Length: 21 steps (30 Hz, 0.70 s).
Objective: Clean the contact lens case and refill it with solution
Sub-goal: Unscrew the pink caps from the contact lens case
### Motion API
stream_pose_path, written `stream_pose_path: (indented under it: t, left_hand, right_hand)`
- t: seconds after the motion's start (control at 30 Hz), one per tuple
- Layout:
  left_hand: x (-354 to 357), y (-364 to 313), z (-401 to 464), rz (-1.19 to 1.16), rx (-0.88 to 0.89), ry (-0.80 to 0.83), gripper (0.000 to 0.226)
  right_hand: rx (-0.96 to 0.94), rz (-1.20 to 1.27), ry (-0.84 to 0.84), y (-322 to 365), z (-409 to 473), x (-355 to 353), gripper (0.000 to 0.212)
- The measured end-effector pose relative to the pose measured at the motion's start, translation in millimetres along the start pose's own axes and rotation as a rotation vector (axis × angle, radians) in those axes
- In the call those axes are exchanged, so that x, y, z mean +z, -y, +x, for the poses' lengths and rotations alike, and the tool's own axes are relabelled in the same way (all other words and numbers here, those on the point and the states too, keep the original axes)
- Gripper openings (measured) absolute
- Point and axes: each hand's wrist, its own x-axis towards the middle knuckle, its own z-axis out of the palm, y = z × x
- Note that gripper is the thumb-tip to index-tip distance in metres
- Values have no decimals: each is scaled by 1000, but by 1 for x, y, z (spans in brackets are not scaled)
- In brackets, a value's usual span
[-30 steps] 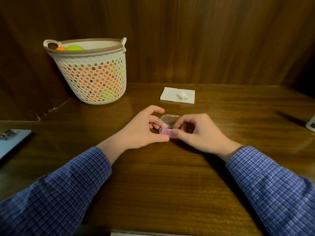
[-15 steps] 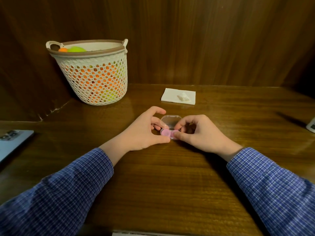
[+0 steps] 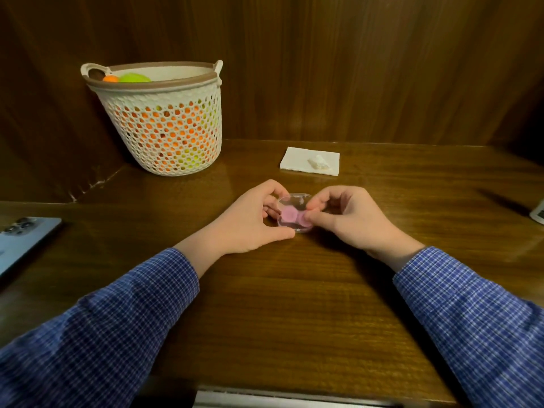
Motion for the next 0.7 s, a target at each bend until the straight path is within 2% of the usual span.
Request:
stream_pose_path:
  t: [0.07,0.17,0.37,0.5,0.6,0.7]
  left_hand:
    - [-2,0,-2,18,7,-6,50]
    - [-8,1,-4,130,-6,-26,39]
    - [-18,5,-7,353,14,-104,24]
    - [-17,4,-7,349,33,-70,18]
    - [-15,5,-5,347,51,-94,7]
    - [-14,6,-3,372,60,-110,6]
  right_hand:
    - [78,155,25,1,2,-8,9]
    - [127,239,84,-1,3,-17,9]
    - [192,238,83,-6,5,-18,9]
    - [183,232,80,-7,4,-17,10]
    - [180,238,83,-8,4,-17,10]
    - [179,231,96,-9,5,-17,9]
